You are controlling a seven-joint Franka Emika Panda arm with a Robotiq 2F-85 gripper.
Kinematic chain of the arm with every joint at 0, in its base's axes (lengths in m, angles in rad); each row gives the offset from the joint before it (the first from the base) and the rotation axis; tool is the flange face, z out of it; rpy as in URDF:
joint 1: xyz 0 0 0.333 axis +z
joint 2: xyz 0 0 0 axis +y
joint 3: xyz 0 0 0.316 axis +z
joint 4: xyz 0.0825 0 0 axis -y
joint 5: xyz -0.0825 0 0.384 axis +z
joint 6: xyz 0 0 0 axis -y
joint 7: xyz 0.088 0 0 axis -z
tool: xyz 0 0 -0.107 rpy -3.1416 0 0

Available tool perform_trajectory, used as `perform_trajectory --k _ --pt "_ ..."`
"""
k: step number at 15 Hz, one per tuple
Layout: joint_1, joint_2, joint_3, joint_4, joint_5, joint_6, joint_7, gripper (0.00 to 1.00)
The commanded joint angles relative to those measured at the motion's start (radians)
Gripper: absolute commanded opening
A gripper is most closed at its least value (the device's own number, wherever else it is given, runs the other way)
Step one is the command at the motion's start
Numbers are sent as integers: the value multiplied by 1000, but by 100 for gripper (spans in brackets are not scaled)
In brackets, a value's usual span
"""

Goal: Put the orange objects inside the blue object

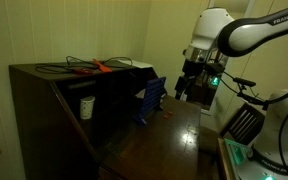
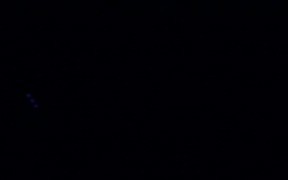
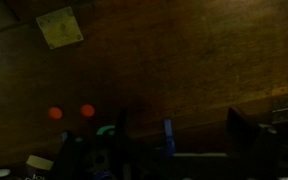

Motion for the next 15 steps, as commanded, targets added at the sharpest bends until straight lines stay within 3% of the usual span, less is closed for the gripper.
perform_trajectory --k 1,6,9,10,15 --pt "-72 -12 -58 -120 -69 235 -16 100" --pt "-201 154 -123 -91 -102 496 -43 100" --pt "-269 242 -147 -91 -120 590 -47 100" --pt "-237 181 -139 -90 -88 526 -50 100" --pt "-238 203 -141 -82 -90 538 -52 100"
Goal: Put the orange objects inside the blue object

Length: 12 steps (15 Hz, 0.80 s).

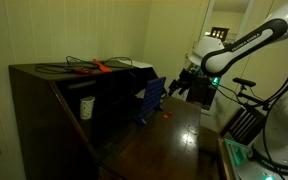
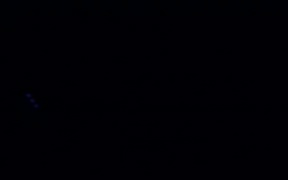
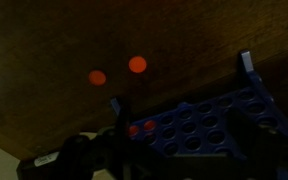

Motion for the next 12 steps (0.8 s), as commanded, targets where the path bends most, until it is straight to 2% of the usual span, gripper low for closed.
perform_trajectory --k 1,2,3,4,9,12 --pt "3 -1 -4 1 -1 -2 0 100" --pt "3 -2 -4 1 -1 -2 0 100" --pt "-51 22 40 2 -79 26 46 100" --pt "-67 51 43 2 -102 40 52 100" --pt "-67 201 -14 11 -142 174 -38 100" --pt "-51 309 -61 17 -132 306 -107 100"
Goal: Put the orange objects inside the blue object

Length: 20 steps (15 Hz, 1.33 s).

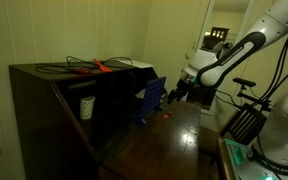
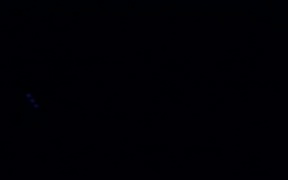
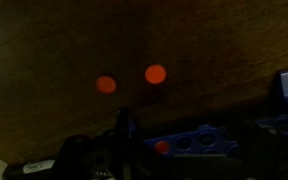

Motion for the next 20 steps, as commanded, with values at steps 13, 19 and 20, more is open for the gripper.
perform_trajectory --k 13,19,20 --pt "-69 417 2 57 -2 469 -154 100" --pt "-134 472 21 102 -13 471 -144 100" --pt "-146 477 32 108 -15 459 -140 100"
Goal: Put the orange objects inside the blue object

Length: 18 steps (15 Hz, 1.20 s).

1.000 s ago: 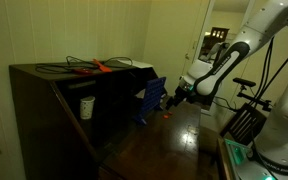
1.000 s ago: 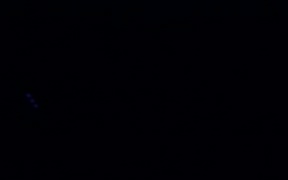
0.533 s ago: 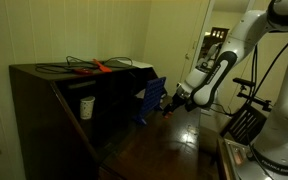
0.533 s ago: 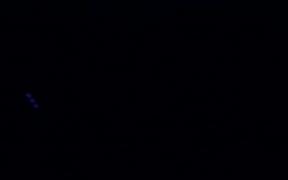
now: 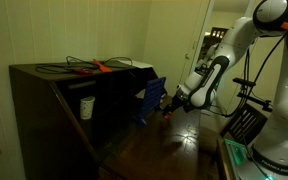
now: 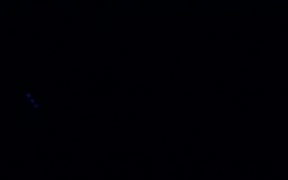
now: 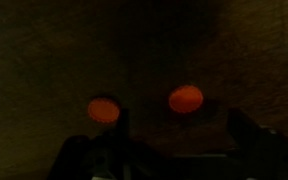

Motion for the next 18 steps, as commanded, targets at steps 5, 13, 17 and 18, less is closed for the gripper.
perform_trajectory --k 5,13,17,18 --pt "-111 60 104 53 -41 -18 14 90" --pt "-205 75 205 77 -44 -55 2 42" --pt "-235 75 231 88 -40 -73 -4 12" --pt "-238 74 235 91 -39 -80 -6 6"
